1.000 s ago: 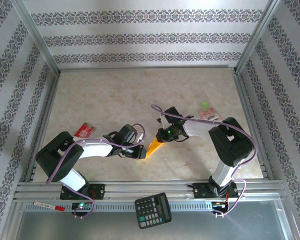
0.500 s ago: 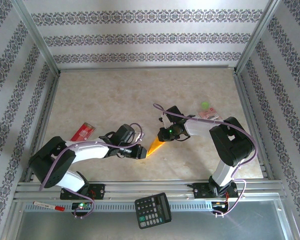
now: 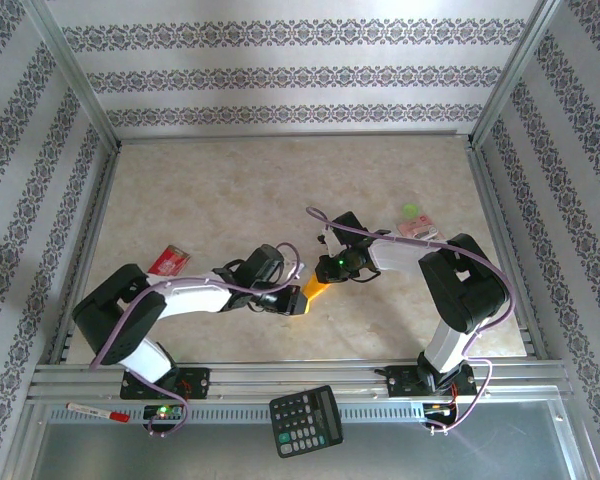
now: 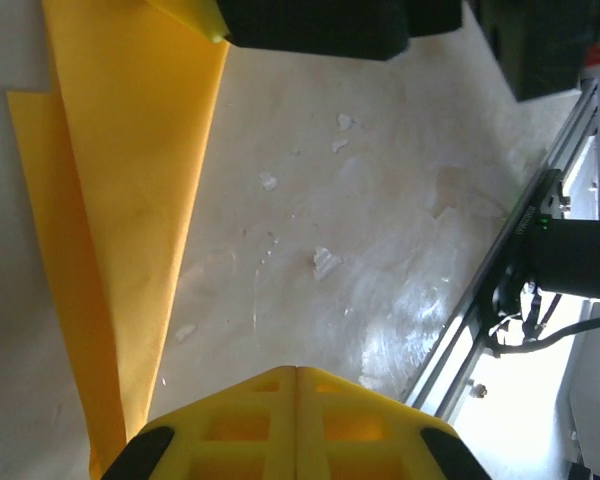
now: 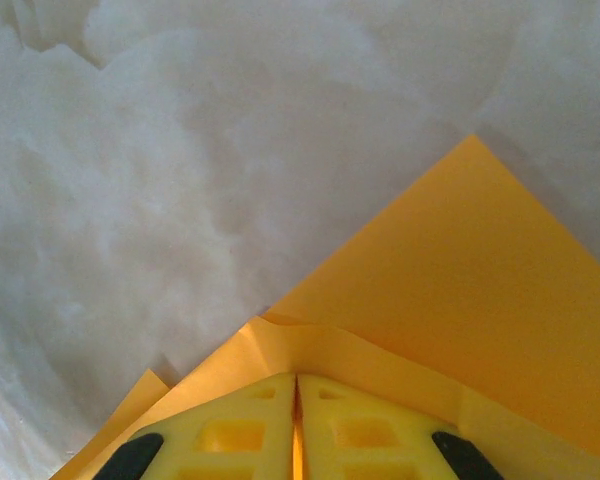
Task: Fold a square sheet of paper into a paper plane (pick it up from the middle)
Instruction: Fold the wing for the fifth time at the center of the table.
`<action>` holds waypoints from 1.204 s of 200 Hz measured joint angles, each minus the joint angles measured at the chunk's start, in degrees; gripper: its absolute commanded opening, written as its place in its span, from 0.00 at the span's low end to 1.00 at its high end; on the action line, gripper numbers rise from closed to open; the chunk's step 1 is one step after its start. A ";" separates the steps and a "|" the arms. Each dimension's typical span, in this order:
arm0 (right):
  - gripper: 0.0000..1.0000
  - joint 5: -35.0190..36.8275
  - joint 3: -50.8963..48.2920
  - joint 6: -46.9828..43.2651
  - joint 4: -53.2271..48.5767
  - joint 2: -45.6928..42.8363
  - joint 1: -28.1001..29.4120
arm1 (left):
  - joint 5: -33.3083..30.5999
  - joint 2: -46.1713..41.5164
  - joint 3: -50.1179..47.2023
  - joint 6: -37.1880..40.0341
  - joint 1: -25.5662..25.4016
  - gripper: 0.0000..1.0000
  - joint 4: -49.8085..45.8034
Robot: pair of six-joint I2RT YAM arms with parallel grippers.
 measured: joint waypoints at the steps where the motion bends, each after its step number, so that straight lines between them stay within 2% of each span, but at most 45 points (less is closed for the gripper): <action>1: 0.11 0.00 0.00 0.00 0.00 0.00 0.00 | -0.02 0.07 0.04 0.02 0.00 0.06 0.00; 81: 0.11 0.00 0.00 0.00 0.00 0.00 0.00 | -0.63 6.19 2.10 0.52 1.27 0.05 0.00; 241: 0.11 -0.02 -0.31 0.00 0.66 0.00 0.00 | 1.03 6.36 -2.16 0.15 4.92 0.05 6.62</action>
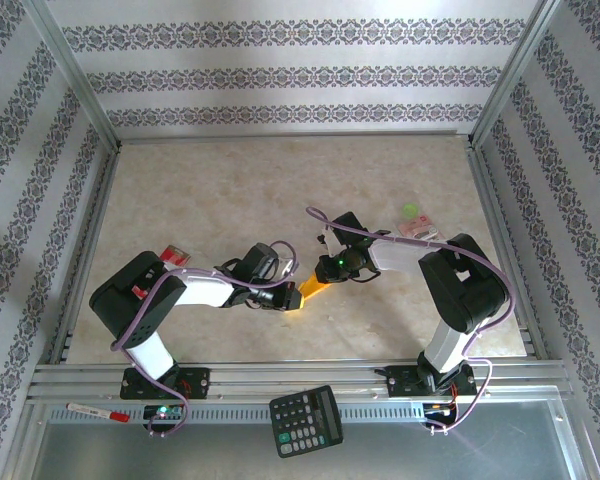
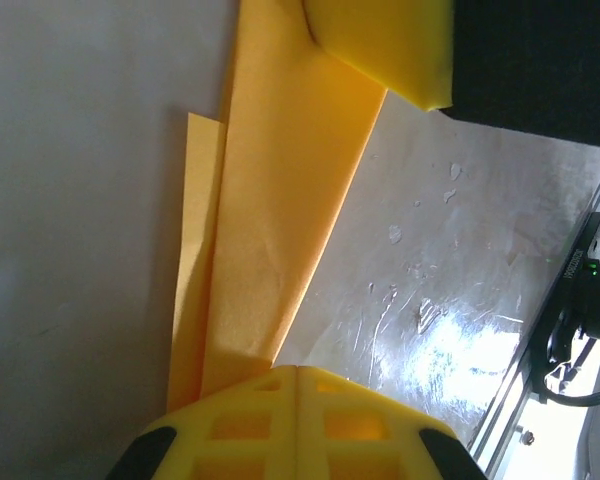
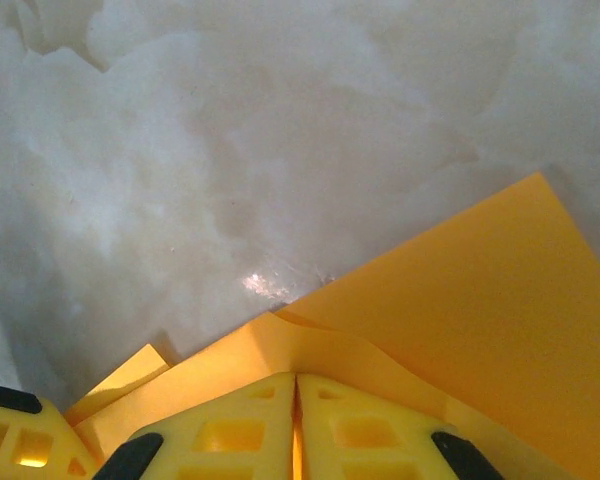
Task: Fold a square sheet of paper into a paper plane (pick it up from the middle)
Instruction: Fold the wing for the fifth time at the center of the table.
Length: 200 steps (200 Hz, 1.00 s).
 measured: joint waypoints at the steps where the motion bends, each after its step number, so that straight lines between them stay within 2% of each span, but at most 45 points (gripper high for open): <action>1: 0.11 0.00 0.00 0.00 0.00 0.00 0.00 | 0.00 0.00 -0.04 0.00 0.00 0.04 0.00; 43: 0.10 -0.04 -0.11 0.00 0.24 0.00 0.00 | 0.15 -0.46 -1.14 -0.07 0.48 0.05 1.09; 81: 0.10 -0.04 -0.11 0.00 0.26 0.00 0.00 | 0.39 -2.82 -2.21 -0.66 0.87 0.12 0.55; 116: 0.11 -0.04 -0.11 0.00 0.28 0.00 0.00 | 1.22 -5.16 -1.60 -1.88 0.85 0.09 0.20; 200: 0.11 -0.04 -0.11 0.00 0.28 0.00 0.00 | 1.75 1.99 3.96 -1.40 0.85 0.05 -0.81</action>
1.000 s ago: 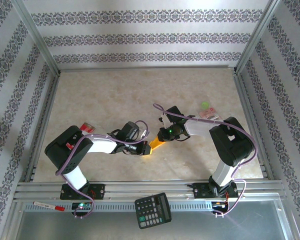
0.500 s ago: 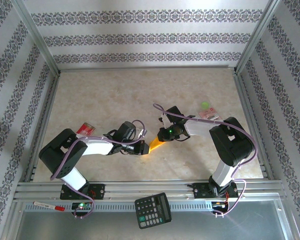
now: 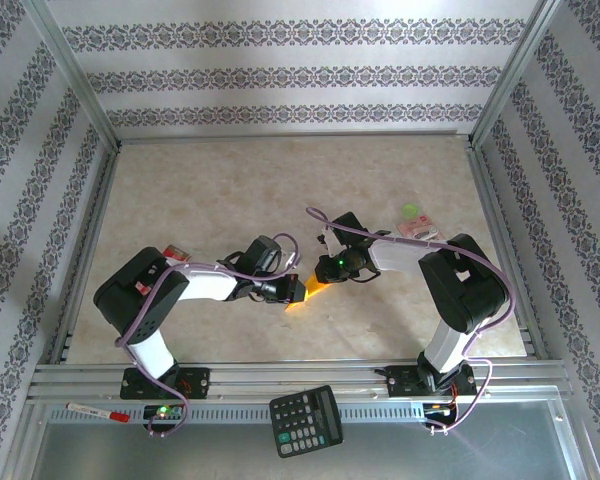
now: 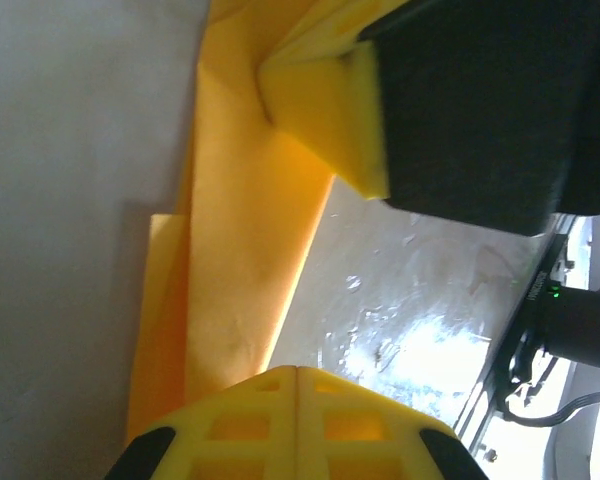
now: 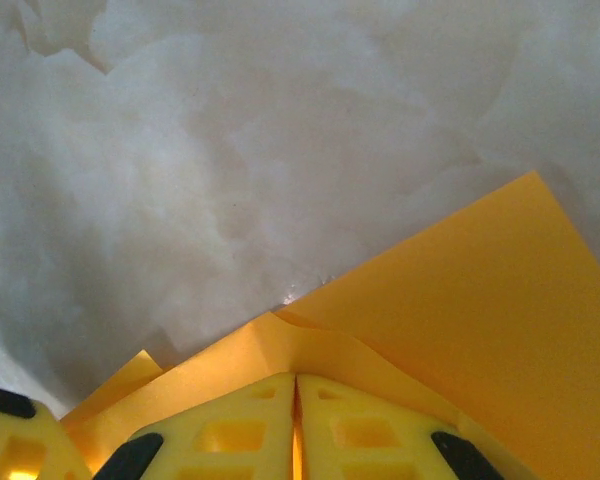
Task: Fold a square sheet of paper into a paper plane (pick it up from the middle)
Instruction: Fold the wing for the fifth time at the center of the table.
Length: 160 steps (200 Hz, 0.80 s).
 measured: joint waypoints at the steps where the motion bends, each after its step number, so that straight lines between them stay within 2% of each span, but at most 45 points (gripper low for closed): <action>1: 0.10 0.00 0.00 0.00 0.00 0.00 0.00 | 0.00 0.07 0.00 -0.02 0.00 0.05 -0.02; 160: 0.10 0.00 -0.02 -0.02 0.04 0.00 0.00 | -0.35 0.15 -1.25 0.09 -0.02 0.04 -0.11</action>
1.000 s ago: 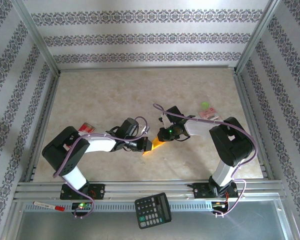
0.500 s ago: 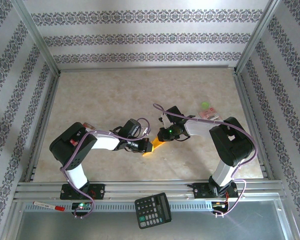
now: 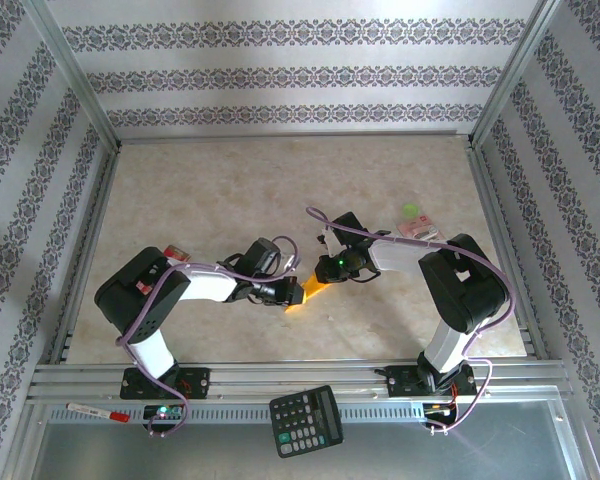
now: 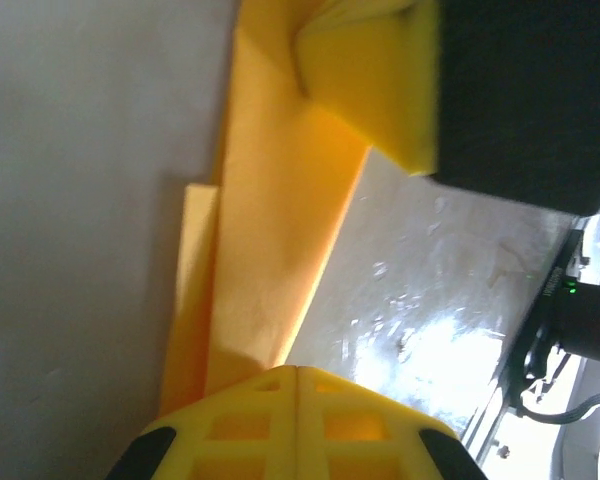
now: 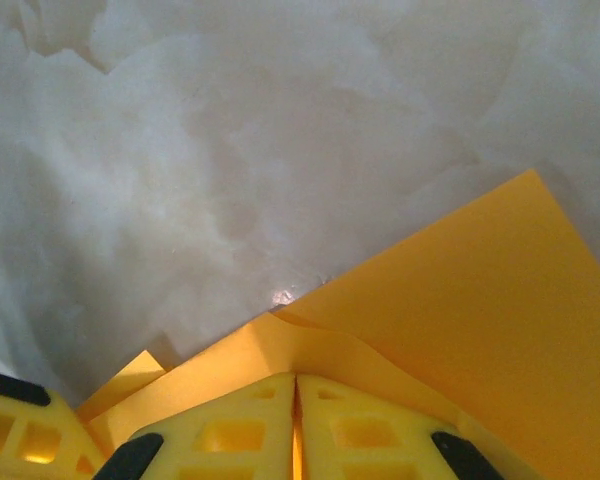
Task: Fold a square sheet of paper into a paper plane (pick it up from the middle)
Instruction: Fold the wing for the fifth time at the center of the table.
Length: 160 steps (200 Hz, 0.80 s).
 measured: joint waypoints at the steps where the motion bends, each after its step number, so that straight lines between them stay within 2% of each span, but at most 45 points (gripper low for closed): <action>1: 0.10 0.00 0.00 0.00 0.00 0.00 0.00 | -0.09 0.04 -0.09 0.07 0.02 0.04 0.00; 50: 0.10 0.00 0.00 0.00 0.02 0.00 0.00 | -0.46 -0.17 -0.61 1.25 0.02 0.05 0.11; 104: 0.10 0.00 -0.04 0.02 0.09 0.00 0.00 | -0.39 -4.48 -0.28 1.20 0.02 0.07 -2.38; 160: 0.10 0.00 -0.04 0.02 0.11 0.00 -0.02 | 1.01 0.20 1.95 0.72 0.02 0.04 -2.25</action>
